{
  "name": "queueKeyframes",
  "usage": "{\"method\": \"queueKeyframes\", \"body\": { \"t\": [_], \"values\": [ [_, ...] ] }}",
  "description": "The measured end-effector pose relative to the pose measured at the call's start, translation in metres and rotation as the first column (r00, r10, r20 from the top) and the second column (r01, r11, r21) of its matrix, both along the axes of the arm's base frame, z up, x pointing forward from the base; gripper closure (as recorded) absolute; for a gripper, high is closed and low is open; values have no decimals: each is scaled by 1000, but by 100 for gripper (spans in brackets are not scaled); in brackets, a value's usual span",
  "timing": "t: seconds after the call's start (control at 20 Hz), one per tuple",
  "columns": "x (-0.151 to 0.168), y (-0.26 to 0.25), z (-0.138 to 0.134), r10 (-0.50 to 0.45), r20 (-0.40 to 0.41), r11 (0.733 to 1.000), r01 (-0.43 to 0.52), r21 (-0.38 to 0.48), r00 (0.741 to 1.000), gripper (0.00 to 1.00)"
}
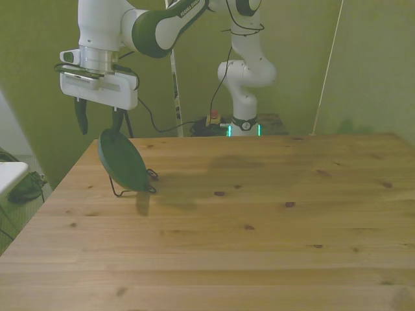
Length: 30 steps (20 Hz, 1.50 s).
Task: Unload the plate
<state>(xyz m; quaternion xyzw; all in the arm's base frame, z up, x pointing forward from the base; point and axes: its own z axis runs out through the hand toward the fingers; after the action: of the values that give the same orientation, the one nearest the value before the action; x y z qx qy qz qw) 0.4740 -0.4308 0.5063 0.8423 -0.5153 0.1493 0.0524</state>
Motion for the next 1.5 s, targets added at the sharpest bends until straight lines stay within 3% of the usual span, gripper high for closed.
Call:
{"method": "queueKeyframes", "body": {
  "t": [1.5],
  "values": [
    [6, -3, -14, -2, -6, 1000, 2, 21, 1000, 100]
  ]
}}
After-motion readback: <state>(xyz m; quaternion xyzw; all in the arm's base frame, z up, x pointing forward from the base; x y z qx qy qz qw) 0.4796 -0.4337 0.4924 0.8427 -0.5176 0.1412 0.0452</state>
